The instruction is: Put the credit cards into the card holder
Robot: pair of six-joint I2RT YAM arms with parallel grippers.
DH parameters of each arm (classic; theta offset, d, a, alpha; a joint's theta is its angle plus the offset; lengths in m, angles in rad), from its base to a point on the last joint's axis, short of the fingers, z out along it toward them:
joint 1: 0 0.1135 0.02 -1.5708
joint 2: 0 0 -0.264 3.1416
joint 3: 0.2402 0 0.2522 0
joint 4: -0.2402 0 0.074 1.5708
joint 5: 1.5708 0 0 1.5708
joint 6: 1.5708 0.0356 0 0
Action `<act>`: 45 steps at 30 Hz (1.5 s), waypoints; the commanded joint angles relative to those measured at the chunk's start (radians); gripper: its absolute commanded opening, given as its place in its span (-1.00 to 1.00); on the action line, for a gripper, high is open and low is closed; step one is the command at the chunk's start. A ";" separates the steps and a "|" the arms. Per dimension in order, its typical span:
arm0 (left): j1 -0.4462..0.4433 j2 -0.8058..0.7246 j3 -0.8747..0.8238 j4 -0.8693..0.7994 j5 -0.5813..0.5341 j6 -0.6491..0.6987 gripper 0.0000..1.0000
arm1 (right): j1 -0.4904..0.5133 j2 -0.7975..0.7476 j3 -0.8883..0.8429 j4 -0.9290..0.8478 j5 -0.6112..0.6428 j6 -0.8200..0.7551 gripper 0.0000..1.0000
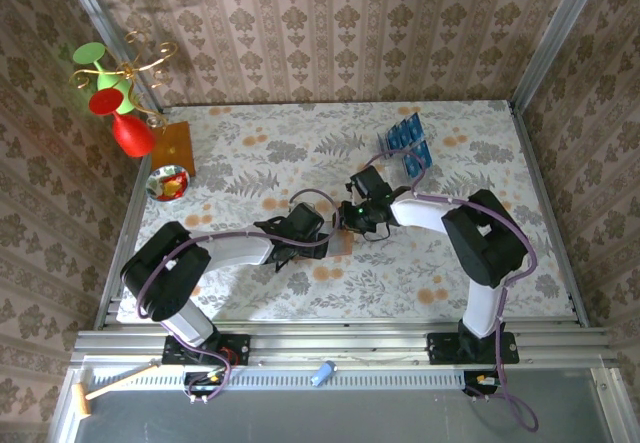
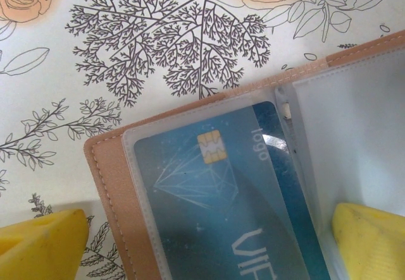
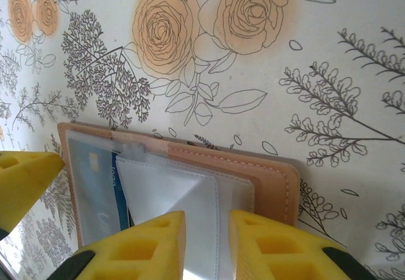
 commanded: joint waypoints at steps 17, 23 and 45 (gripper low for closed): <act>-0.007 -0.013 -0.014 -0.028 -0.027 0.015 1.00 | 0.009 0.048 -0.031 0.075 -0.089 0.046 -0.19; -0.006 -0.055 -0.004 -0.041 -0.036 0.029 1.00 | 0.009 0.031 -0.027 0.096 -0.119 0.064 -0.26; 0.103 -0.318 -0.085 -0.088 -0.053 0.040 1.00 | 0.063 -0.042 0.033 0.065 -0.144 0.111 -0.09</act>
